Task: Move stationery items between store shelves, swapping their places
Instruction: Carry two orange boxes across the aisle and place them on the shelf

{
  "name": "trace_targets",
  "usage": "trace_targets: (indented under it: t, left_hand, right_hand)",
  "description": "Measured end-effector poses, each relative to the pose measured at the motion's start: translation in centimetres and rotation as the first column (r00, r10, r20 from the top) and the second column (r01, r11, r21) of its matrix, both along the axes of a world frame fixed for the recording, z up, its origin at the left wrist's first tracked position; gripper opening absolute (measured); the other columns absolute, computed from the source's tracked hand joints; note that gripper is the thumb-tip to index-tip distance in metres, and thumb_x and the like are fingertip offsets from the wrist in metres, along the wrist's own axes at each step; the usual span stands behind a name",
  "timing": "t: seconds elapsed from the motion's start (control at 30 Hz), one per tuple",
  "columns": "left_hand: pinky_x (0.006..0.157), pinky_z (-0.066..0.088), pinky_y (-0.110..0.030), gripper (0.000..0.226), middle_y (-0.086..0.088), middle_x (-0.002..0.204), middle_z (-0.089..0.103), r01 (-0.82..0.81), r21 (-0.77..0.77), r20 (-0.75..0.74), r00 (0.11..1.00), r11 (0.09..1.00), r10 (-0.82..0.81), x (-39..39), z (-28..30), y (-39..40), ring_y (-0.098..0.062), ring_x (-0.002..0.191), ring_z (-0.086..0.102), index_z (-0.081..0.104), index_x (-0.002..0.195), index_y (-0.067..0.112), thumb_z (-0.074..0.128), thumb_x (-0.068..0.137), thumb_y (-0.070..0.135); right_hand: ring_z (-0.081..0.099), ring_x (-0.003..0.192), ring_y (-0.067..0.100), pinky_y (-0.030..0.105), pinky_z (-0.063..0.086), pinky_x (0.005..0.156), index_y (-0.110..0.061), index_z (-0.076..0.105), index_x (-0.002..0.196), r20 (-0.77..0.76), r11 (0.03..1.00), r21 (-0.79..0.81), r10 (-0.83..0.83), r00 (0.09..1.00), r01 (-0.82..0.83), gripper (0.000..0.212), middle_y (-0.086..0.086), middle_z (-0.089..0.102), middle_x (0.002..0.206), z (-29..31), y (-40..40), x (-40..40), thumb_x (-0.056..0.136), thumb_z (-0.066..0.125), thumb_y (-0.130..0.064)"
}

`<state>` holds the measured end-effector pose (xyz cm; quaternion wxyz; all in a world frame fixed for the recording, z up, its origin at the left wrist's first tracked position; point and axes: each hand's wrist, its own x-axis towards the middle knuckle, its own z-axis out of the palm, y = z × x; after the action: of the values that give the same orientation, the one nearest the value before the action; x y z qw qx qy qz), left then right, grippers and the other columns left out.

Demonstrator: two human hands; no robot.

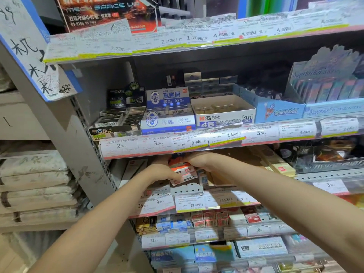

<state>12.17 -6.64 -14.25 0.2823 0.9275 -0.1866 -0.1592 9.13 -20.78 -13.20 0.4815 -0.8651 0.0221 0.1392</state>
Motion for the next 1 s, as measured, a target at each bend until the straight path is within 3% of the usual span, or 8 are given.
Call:
trace_targets:
  t: [0.07,0.2,0.3,0.37,0.47,0.7,0.87,1.0]
  left_hand:
    - [0.09,0.046,-0.026,0.066,0.004,0.113,0.054,-0.006,0.068,0.01,1.0,0.998,0.006,0.0,-0.2,-0.2,-0.014,0.101,0.053,0.053,0.119,0.014,0.082,0.062,0.03]
    - [0.076,0.044,-0.024,0.074,-0.008,0.114,0.057,-0.001,0.249,-0.015,1.0,0.968,0.005,-0.1,-0.7,-0.3,-0.021,0.104,0.056,0.056,0.116,0.009,0.075,0.057,0.048]
    - [0.06,0.039,-0.02,0.068,-0.007,0.114,0.055,-0.024,0.229,-0.01,1.0,0.973,0.027,-0.2,-0.6,-0.4,-0.021,0.106,0.056,0.05,0.124,0.004,0.075,0.068,0.035]
    - [0.067,0.04,-0.022,0.056,-0.005,0.111,0.054,-0.016,0.227,-0.032,0.999,0.974,0.024,0.0,-0.7,-0.5,-0.019,0.103,0.056,0.054,0.113,0.01,0.074,0.068,0.036]
    - [0.05,0.034,-0.018,0.027,0.003,0.079,0.053,-0.019,0.277,-0.046,0.998,0.961,0.033,-0.1,-0.9,-0.5,-0.009,0.072,0.051,0.053,0.073,0.018,0.07,0.072,0.039]
    - [0.054,0.034,-0.02,0.032,0.009,0.069,0.042,0.005,0.334,-0.08,0.997,0.942,0.023,-0.3,-1.1,-0.4,-0.012,0.076,0.047,0.042,0.062,0.024,0.066,0.075,0.041]
    - [0.049,0.03,-0.022,0.038,0.004,0.061,0.045,-0.044,0.262,-0.083,0.994,0.964,0.068,-0.2,-1.8,0.1,-0.008,0.056,0.043,0.046,0.058,0.02,0.069,0.072,0.048]
    - [0.07,0.047,-0.022,0.047,0.004,0.093,0.063,0.017,0.056,-0.02,1.0,0.998,-0.016,-0.4,-2.2,0.8,-0.011,0.084,0.058,0.058,0.104,0.023,0.079,0.065,0.04]
  right_hand:
    - [0.063,0.087,0.031,0.042,0.052,0.086,-0.011,0.058,0.102,0.031,0.997,-0.063,0.036,0.999,-0.034,0.024,0.017,0.066,0.102,-0.1,0.2,0.1,0.095,0.043,-0.029]
    - [0.047,0.07,0.019,0.027,0.035,0.066,0.001,0.06,0.089,-0.242,0.905,-0.326,0.2,0.949,-0.274,0.036,0.009,0.053,0.082,0.5,0.0,-0.3,0.091,0.044,-0.031]
    - [0.051,0.089,0.019,0.029,0.039,0.08,-0.005,0.066,0.103,-0.31,0.776,-0.51,0.237,0.921,-0.371,0.038,0.008,0.059,0.099,0.8,-0.4,-0.4,0.086,0.055,-0.037]
    - [0.049,0.091,0.019,0.029,0.038,0.079,-0.008,0.064,0.098,-0.292,0.721,-0.59,0.227,0.929,-0.362,0.029,0.005,0.054,0.098,0.4,-0.4,-0.1,0.085,0.06,-0.033]
    - [0.051,0.085,0.02,0.03,0.044,0.076,-0.009,0.06,0.1,-0.221,0.67,-0.672,0.226,0.949,-0.316,0.029,0.005,0.057,0.095,-0.5,-0.4,0.3,0.081,0.066,-0.031]
    - [0.054,0.07,0.018,0.028,0.043,0.06,-0.011,0.054,0.083,-0.099,0.647,-0.735,0.196,0.976,-0.204,0.036,0.001,0.057,0.075,-1.9,-1.0,-0.1,0.08,0.062,-0.046]
    - [0.063,0.089,0.024,0.034,0.055,0.075,-0.015,0.055,0.118,0.068,0.672,-0.736,0.189,0.98,-0.079,0.067,0.005,0.067,0.106,-3.0,-1.8,-0.6,0.067,0.063,-0.058]
    - [0.064,0.084,0.02,0.035,0.055,0.074,-0.016,0.056,0.115,0.064,0.69,-0.719,0.18,0.982,-0.079,0.084,0.004,0.069,0.099,-3.1,-2.0,-1.3,0.057,0.052,-0.077]
